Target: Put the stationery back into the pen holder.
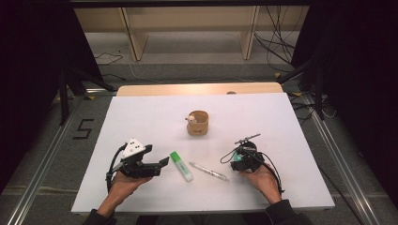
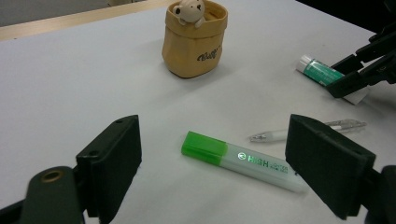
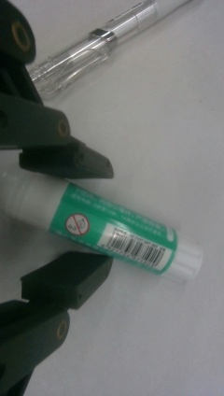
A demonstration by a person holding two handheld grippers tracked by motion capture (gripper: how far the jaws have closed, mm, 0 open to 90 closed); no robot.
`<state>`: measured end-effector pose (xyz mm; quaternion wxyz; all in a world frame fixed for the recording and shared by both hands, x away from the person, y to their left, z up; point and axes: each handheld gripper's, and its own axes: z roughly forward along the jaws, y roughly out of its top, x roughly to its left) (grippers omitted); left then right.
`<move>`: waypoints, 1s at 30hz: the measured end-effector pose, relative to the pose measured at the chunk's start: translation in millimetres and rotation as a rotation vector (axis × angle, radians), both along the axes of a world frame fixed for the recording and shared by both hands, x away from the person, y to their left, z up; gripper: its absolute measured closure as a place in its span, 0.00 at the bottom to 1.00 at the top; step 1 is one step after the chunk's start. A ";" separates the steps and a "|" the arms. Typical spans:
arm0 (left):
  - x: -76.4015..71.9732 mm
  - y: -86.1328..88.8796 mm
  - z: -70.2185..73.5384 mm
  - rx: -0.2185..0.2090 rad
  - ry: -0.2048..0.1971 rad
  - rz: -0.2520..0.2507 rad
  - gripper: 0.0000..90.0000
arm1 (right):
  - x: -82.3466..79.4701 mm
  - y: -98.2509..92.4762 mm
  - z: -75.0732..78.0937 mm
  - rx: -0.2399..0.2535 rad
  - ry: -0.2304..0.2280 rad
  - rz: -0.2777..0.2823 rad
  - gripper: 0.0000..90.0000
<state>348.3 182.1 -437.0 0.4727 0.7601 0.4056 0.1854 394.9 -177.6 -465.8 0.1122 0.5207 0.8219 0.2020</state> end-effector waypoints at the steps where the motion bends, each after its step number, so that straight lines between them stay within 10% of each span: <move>1: 0.0 0.2 0.1 0.004 0.001 -0.002 0.20 | -0.3 0.1 0.1 -0.008 -0.001 0.006 0.62; 12: 0.3 0.0 -0.1 0.001 0.004 -0.002 0.20 | -1.1 0.9 2.1 -0.044 0.001 0.057 0.73; 30: 2.9 2.7 -1.3 -0.005 0.025 0.006 0.20 | -7.1 -0.1 19.9 0.088 -0.065 0.154 0.73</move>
